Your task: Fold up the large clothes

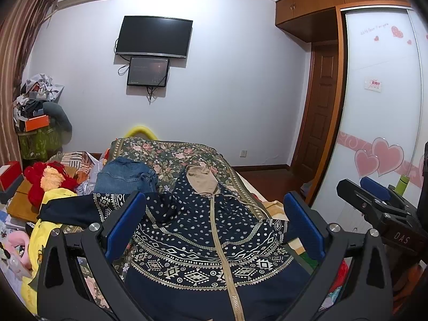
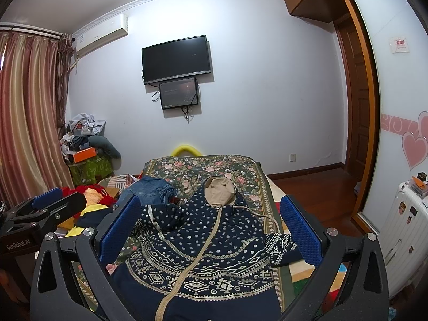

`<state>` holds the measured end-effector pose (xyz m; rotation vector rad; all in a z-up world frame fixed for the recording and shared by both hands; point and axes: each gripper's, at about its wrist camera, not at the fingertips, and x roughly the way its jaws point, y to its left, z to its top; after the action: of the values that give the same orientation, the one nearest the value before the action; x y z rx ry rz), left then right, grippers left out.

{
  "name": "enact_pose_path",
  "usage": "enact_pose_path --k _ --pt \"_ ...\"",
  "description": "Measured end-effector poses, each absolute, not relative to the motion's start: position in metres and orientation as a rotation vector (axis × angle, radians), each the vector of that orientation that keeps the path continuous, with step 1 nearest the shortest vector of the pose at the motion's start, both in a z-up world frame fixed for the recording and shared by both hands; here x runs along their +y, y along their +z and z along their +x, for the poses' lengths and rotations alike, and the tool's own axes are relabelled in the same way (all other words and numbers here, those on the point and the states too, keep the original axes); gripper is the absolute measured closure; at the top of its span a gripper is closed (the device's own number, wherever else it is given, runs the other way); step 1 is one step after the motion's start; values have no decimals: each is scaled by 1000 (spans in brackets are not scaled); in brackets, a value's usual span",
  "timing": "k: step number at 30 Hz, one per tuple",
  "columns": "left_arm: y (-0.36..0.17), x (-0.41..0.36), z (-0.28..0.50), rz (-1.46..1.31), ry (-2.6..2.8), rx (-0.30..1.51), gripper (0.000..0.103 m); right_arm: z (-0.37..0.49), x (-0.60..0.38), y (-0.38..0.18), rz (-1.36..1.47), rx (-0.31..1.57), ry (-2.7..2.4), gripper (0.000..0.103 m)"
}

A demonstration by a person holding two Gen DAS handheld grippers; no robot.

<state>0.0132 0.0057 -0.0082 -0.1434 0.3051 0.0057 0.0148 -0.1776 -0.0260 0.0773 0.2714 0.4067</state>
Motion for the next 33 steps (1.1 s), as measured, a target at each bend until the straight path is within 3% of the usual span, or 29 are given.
enact_pose_path --k 23,33 --pt "-22 18 35 -169 17 357 0 32 -176 -34 83 335 394 0" --pt "-45 51 73 -204 81 428 0 72 -158 -53 70 445 383 0"
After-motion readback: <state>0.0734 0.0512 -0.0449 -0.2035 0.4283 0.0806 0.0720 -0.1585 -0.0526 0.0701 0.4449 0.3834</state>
